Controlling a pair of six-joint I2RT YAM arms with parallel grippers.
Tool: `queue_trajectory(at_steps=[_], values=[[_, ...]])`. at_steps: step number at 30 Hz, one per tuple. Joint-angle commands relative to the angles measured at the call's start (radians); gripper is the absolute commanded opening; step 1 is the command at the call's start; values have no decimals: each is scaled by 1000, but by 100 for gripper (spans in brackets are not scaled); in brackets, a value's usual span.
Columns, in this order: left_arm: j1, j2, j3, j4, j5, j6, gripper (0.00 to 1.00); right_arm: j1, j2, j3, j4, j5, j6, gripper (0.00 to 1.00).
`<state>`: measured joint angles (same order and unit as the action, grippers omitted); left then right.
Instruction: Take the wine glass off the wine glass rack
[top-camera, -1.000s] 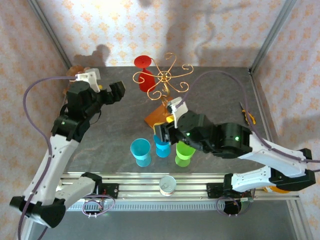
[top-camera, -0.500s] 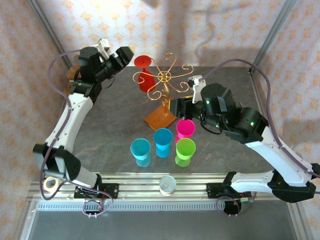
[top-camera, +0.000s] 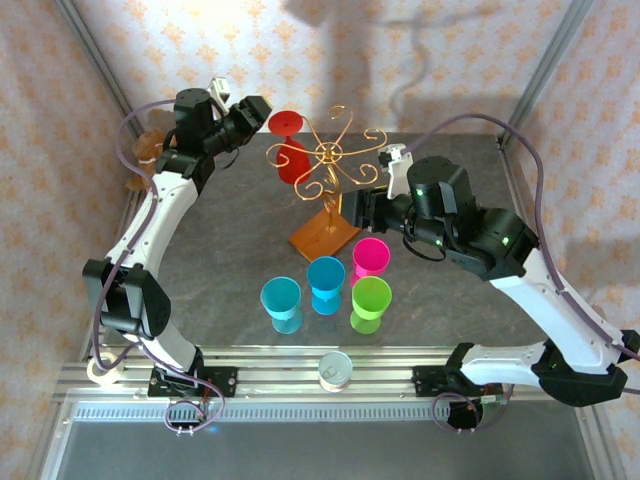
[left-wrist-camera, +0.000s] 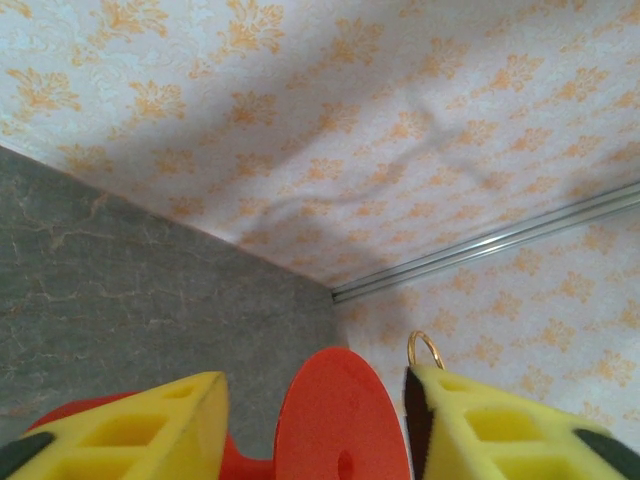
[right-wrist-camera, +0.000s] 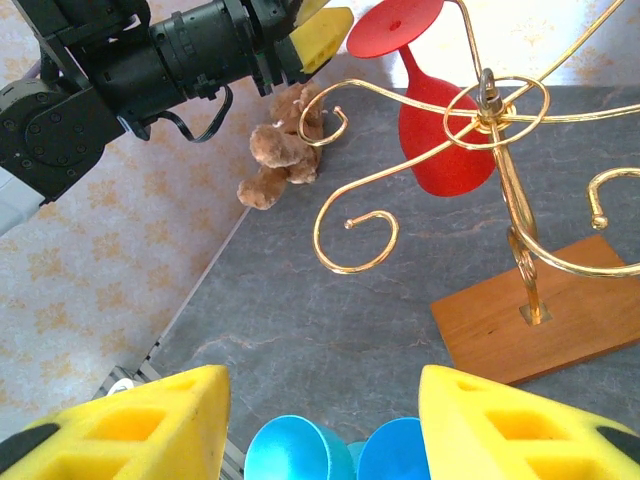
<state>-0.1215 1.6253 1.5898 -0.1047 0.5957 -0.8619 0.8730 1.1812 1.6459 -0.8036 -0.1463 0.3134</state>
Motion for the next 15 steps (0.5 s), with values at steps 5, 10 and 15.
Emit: queue_trajectory(at_steps=[5,10,15], values=[[10,-8,7,35,33,-11,42,-8,-2,16,31,-14,-3,53],[10,-4,-2,46,47,-27,42,-9,-2,12,34,-13,-3,53],[8,2,-18,80,59,-58,42,-9,-5,0,48,-7,1,53]])
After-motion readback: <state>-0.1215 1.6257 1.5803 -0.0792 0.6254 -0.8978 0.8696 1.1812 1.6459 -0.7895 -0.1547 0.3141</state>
